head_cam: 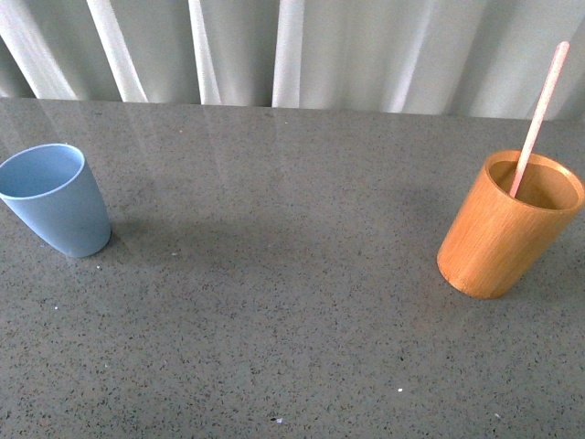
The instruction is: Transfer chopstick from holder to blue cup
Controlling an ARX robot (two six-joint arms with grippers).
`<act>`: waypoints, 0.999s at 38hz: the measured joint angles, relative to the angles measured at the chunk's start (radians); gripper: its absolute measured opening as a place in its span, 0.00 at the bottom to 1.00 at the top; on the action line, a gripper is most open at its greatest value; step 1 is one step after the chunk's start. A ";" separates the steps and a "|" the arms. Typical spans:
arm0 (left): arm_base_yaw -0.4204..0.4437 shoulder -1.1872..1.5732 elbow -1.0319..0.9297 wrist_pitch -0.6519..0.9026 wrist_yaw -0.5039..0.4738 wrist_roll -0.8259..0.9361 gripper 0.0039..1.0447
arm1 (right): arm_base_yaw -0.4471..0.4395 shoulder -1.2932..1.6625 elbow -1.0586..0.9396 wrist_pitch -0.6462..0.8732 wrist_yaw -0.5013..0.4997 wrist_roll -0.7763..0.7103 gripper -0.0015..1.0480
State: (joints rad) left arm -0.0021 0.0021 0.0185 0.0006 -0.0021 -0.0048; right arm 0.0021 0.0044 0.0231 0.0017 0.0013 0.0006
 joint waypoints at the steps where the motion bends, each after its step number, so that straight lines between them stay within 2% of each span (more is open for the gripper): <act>1: 0.000 0.000 0.000 0.000 0.000 0.000 0.94 | 0.000 0.000 0.000 0.000 0.000 0.000 0.90; 38: 0.000 0.000 0.000 0.000 0.000 0.000 0.94 | 0.000 0.000 0.000 0.000 0.000 0.000 0.90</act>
State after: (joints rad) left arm -0.0021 0.0021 0.0185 0.0006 -0.0025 -0.0048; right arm 0.0021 0.0044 0.0231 0.0017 0.0013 0.0006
